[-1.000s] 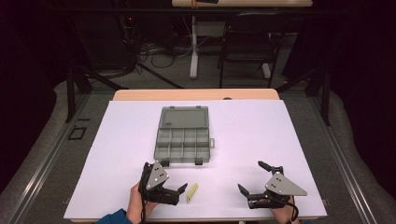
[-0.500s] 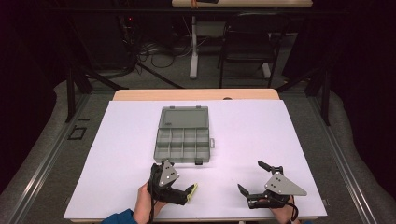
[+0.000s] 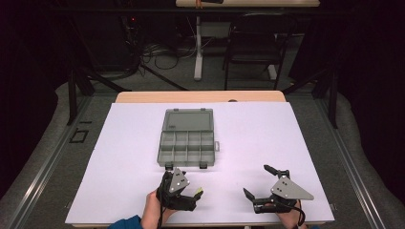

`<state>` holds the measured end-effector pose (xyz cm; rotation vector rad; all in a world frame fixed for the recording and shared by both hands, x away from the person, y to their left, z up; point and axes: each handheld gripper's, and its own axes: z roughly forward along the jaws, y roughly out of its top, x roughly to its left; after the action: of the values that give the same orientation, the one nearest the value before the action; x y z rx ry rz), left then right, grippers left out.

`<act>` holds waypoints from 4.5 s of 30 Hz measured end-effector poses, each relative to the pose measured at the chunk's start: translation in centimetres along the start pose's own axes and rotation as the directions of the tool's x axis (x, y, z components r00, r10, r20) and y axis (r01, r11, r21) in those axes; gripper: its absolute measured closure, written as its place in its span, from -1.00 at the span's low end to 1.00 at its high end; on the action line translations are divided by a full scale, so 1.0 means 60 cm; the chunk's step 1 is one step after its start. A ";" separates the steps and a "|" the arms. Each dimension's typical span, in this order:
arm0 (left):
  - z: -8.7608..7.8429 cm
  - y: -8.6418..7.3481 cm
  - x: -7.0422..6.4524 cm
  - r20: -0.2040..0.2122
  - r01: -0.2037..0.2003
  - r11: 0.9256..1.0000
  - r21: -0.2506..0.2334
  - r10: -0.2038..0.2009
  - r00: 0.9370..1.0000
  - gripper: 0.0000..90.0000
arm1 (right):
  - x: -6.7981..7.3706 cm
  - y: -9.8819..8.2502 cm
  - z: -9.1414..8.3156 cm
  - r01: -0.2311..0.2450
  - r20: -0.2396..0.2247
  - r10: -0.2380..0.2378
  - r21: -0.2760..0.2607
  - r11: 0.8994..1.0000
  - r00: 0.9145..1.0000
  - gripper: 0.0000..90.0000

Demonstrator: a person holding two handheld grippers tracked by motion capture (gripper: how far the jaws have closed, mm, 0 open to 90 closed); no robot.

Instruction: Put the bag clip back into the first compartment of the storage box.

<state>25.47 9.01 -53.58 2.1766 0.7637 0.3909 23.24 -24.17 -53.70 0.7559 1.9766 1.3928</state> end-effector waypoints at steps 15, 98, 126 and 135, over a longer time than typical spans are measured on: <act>0.015 -0.015 -0.021 0.017 0.020 0.998 0.064 -0.021 1.000 0.00 | 0.001 0.000 -0.001 0.003 0.007 -0.003 0.008 1.000 1.000 -1.00; -0.001 -0.029 0.008 0.042 0.044 0.999 0.015 -0.045 0.998 0.78 | -0.001 -0.001 -0.002 -0.003 0.000 0.003 0.007 1.000 1.000 -1.00; -0.032 -0.036 0.050 -0.010 0.074 0.997 -0.011 -0.074 0.997 0.78 | 0.001 0.001 0.007 0.006 -0.012 -0.006 0.009 1.000 1.000 -1.00; -0.037 -0.038 0.065 -0.031 0.092 0.996 -0.004 -0.092 0.995 0.78 | 0.000 0.001 0.006 0.004 -0.010 -0.004 0.013 1.000 1.000 -1.00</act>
<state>26.46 13.97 -53.77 2.1290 0.8765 0.3787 23.53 -23.95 -53.73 0.7523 1.9959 1.3852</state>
